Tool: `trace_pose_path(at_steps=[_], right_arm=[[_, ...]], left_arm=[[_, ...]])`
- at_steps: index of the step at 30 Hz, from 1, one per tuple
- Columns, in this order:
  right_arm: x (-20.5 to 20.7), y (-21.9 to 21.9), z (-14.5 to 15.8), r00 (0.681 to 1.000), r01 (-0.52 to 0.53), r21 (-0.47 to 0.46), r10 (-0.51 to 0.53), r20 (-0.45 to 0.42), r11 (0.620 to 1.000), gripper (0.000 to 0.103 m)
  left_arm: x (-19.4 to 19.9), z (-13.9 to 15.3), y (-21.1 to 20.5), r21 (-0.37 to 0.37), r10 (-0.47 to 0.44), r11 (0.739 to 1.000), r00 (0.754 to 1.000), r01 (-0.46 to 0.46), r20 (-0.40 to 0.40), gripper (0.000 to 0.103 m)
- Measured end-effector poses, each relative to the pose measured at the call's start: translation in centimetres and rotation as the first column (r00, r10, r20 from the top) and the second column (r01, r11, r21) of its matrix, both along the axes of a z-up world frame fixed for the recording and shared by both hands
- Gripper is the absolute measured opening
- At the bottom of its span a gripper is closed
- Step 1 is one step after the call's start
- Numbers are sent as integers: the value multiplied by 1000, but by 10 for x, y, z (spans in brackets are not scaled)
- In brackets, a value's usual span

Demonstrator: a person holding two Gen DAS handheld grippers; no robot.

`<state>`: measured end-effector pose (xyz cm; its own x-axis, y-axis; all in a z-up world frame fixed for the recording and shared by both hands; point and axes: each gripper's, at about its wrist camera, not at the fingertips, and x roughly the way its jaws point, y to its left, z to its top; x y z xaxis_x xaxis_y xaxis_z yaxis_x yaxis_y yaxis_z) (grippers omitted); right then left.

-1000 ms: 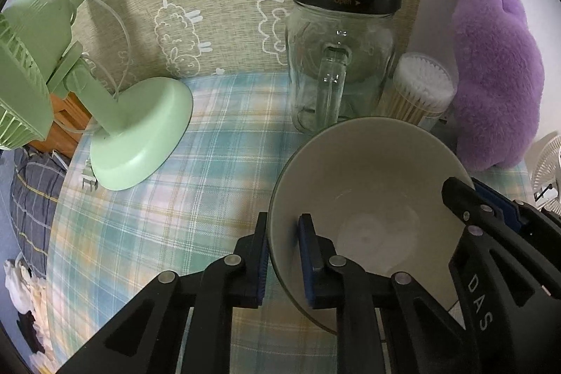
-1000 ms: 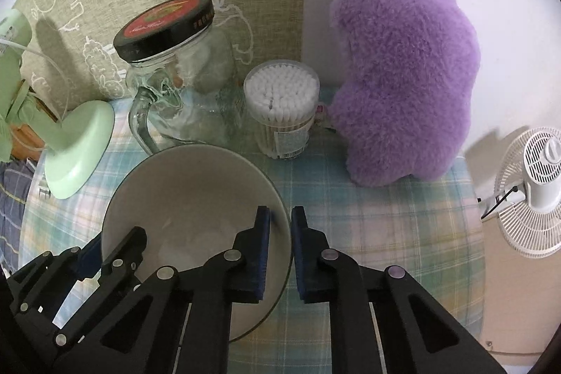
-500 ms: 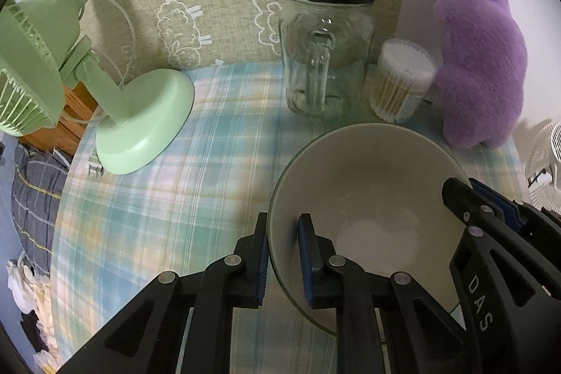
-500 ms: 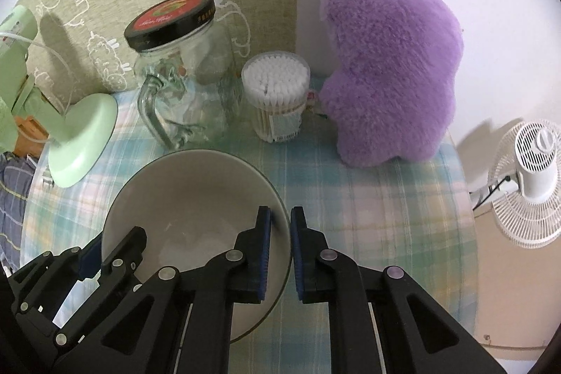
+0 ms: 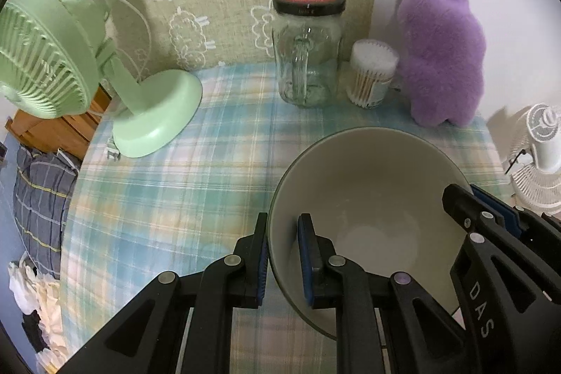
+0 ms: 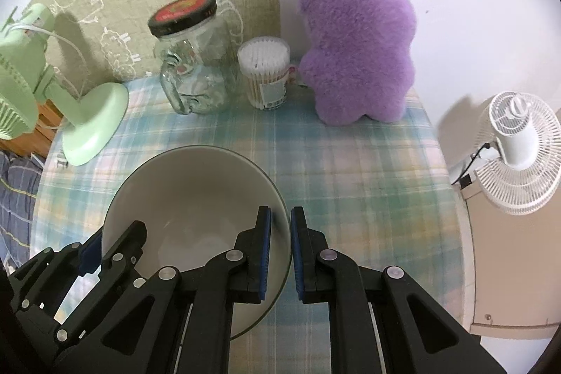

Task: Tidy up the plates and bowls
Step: 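Carry the patterned bowl with both grippers toward the plate stack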

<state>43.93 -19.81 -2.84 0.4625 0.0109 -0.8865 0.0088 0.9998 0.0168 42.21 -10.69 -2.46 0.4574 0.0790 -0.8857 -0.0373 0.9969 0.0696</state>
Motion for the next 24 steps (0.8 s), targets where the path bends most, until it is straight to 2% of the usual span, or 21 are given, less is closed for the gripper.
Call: trace_pose_path(at_steps=[16,24], right_arm=[[-74,11,76,993,53,-16,-51,103,998,15],[-123,30,100,990,69,-18,-66,128,997,15]], left_arm=[[-64,69,23,-14,-56,998,992,57,112,13],[-109,89,43,-10,-83,996,988,85,132,13]])
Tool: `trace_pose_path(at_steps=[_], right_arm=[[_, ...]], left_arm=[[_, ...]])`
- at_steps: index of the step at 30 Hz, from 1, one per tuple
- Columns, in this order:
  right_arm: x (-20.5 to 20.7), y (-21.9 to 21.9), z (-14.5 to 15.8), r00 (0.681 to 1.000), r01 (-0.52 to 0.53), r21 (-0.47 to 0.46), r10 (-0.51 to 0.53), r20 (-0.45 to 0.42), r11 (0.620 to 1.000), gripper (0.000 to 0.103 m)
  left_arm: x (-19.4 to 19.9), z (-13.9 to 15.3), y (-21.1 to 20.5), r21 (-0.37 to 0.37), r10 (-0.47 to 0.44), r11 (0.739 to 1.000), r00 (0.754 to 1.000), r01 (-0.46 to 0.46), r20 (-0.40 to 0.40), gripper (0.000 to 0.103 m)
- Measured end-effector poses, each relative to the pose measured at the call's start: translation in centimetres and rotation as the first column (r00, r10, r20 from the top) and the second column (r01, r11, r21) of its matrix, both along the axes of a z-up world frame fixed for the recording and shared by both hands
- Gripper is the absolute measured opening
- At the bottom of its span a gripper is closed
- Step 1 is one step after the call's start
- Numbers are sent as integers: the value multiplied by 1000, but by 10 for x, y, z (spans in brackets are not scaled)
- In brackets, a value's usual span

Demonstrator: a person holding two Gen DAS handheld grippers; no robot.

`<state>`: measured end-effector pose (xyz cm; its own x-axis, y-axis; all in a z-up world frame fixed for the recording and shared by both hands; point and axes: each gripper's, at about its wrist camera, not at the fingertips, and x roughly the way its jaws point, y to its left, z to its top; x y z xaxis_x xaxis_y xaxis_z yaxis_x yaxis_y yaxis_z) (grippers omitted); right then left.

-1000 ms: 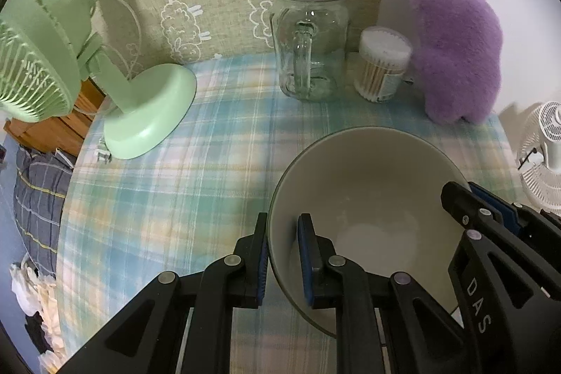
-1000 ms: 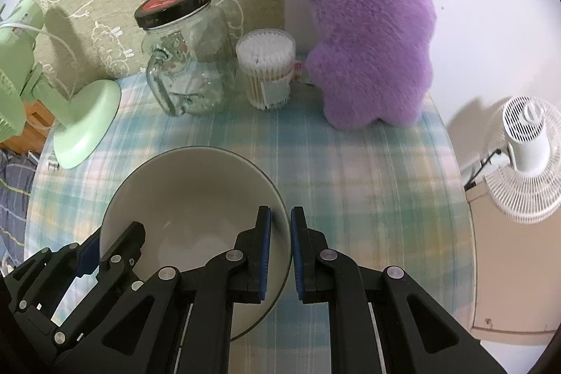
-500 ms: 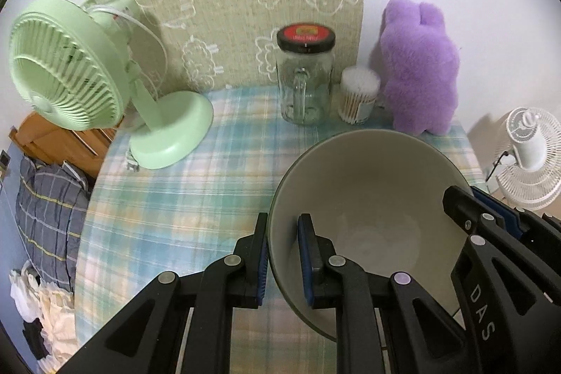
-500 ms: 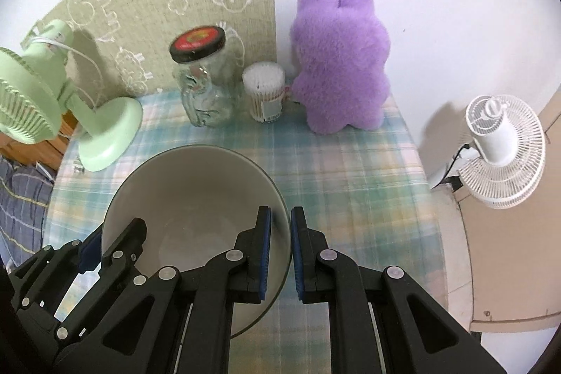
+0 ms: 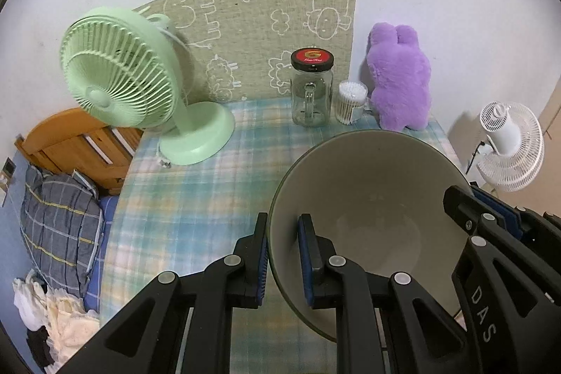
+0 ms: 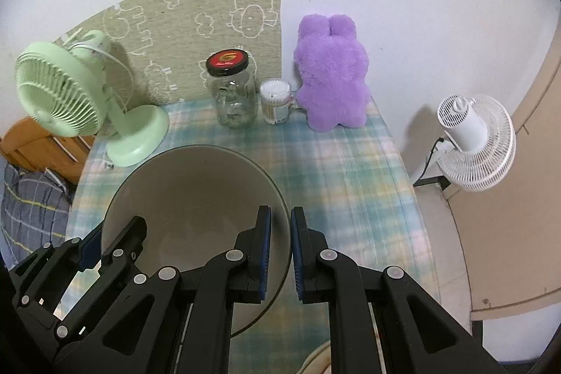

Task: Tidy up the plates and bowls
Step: 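Carry the patterned bowl with both grippers toward the plate stack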

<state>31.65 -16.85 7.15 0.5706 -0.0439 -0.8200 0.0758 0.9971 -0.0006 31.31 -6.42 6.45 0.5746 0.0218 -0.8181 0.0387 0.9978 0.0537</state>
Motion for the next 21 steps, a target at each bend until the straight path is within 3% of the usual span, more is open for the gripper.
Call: trace_pose_path(at_steps=[11,21], right_arm=[[-66,19,16,999,30,-14,-30,28,999,15],[-115,29,4,998,59,-25,-58,14,998,15]], left_arm=[[-59,10,18,-22,-25,999,999,25,22,13],[-103,-8,26,-41,-49,998,999,49,-16,13]])
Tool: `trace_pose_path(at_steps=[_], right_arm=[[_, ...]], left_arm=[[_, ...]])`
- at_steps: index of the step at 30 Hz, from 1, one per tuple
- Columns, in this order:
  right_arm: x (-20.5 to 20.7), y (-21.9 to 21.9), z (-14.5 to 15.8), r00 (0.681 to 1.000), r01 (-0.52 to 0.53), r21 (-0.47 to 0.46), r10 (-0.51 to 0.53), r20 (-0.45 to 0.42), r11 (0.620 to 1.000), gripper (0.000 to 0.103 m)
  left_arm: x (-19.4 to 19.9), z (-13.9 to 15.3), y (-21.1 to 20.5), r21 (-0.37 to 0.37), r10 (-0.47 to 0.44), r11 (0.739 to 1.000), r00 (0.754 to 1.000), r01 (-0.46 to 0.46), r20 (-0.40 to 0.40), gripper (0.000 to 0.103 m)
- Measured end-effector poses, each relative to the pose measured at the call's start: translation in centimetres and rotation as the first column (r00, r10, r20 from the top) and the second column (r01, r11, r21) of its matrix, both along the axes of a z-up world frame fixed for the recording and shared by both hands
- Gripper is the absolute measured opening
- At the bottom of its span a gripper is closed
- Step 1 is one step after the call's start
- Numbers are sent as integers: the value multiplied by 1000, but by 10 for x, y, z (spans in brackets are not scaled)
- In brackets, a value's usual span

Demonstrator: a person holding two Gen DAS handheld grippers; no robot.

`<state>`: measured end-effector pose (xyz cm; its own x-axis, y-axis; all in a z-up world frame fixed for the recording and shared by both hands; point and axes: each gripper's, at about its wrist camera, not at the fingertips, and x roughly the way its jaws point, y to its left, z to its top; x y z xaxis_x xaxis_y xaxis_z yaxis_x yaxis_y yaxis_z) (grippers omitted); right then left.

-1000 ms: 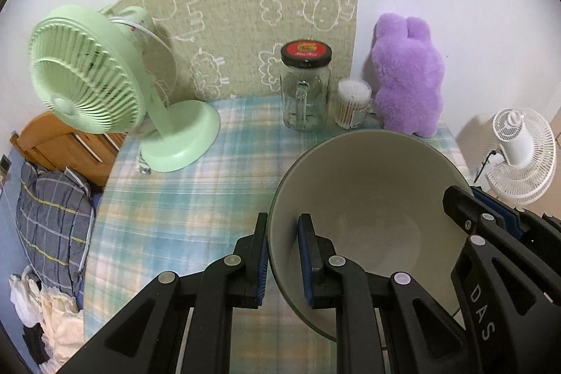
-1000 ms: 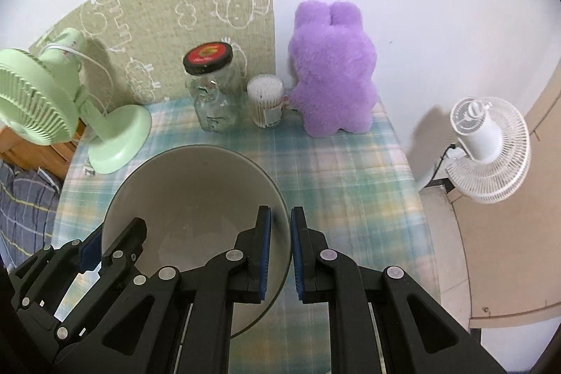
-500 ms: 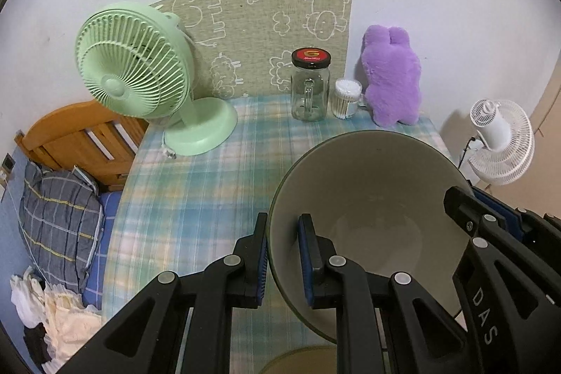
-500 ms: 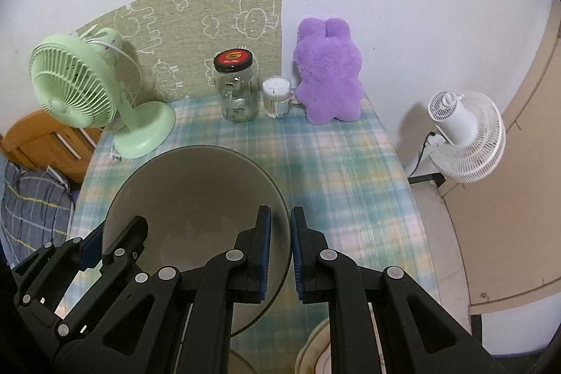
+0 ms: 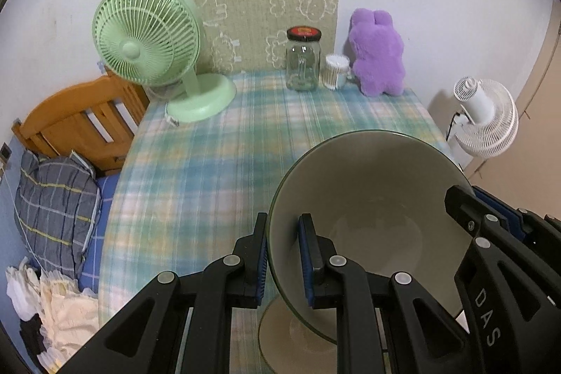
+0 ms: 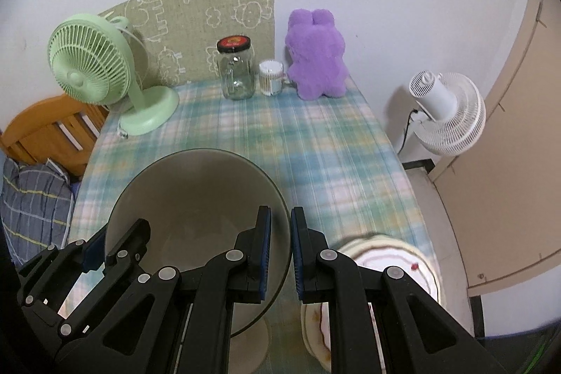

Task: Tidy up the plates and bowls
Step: 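Carry the patterned bowl with both grippers toward the plate stack, then lower the patterned bowl into the grey-rimmed bowl and open both grippers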

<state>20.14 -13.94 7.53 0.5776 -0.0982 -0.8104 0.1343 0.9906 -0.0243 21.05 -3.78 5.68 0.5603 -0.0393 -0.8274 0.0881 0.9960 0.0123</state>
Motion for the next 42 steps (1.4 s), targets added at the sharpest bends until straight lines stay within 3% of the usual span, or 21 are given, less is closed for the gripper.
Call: trace_pose_path(at_steps=[16,42], right_arm=[[-43,18,-46,996,10,15,-9,-88,1000,15],[-47,25,-97,978,4,21,0,-207,1000,15]], left_arm=[[-40,-43,18,8,-6,1000,996,6,-90,14],[-45,-91,20,21,1,1000,980,3,-199,14]])
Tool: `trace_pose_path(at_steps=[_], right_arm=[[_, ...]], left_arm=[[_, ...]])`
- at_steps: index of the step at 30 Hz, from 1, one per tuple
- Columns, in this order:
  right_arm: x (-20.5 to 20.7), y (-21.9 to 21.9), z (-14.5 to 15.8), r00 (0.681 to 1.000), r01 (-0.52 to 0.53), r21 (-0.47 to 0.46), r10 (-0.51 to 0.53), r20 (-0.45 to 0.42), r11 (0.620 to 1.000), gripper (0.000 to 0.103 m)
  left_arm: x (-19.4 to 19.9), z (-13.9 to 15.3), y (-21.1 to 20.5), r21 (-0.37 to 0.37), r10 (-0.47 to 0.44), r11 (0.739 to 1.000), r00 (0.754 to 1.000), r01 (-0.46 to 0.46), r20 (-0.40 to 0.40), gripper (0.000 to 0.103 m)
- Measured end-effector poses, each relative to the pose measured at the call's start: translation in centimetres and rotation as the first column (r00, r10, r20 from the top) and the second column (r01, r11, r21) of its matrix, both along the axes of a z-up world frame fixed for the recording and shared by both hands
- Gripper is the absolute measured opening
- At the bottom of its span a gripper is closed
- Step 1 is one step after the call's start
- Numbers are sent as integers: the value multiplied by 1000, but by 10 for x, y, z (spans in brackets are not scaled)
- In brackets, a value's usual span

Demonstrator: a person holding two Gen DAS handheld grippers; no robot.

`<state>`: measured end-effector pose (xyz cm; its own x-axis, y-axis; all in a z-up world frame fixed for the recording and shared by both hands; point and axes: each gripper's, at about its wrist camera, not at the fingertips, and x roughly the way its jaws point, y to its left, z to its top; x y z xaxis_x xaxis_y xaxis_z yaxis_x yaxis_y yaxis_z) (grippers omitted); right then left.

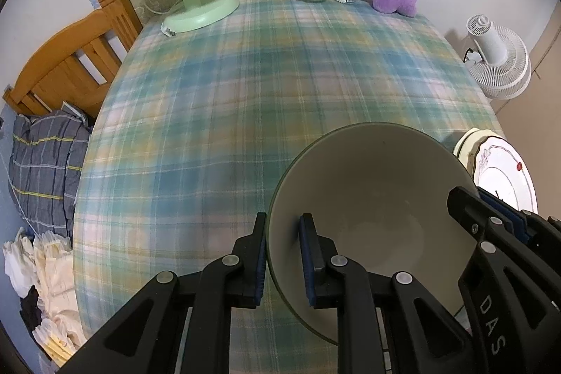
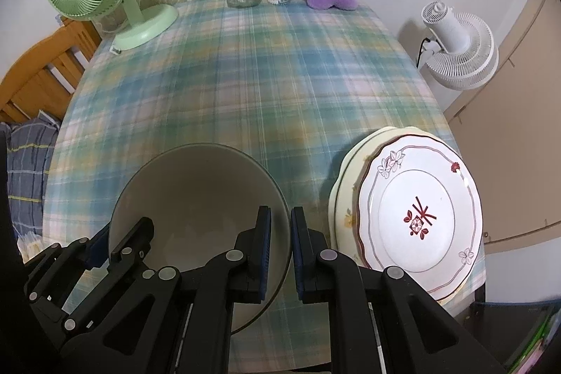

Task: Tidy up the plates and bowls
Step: 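Lower the patterned bowl into the grey-rimmed bowl and open both grippers, then close both grippers on the rims of the nested bowls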

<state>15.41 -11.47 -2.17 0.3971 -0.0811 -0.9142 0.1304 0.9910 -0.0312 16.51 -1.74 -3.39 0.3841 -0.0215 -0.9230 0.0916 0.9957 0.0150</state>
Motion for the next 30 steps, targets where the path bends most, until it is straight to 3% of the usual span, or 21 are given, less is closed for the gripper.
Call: trace_pose_path(at_steps=[7,18,20,22,24,30], right_arm=[[1,-1,0,1000,0,0,0,2,1000,17],[-9,-6,8,999,-31,19,31,27,999,19],[-12,-7,12,999,-30,22,29,28,999,26],[-15,-10,16,999,-21,23,20,37,1000,51],[-19,-15,20,998,-8,37,6,57,999,65],[-18,-28,12,999,-2,90,-2,43,996,66]], left_arm=[[0,1,-1,-9,-7,1000,1000,7,5,16],[-12,14,7,-69,3,998,999,-1,35,52],[-15,17,8,-74,1,997,999,2,43,63],[-17,18,9,-80,-1,997,999,5,45,71],[-18,18,9,-80,-1,997,999,4,45,74],[-18,11,4,-81,7,997,1000,-5,19,82]])
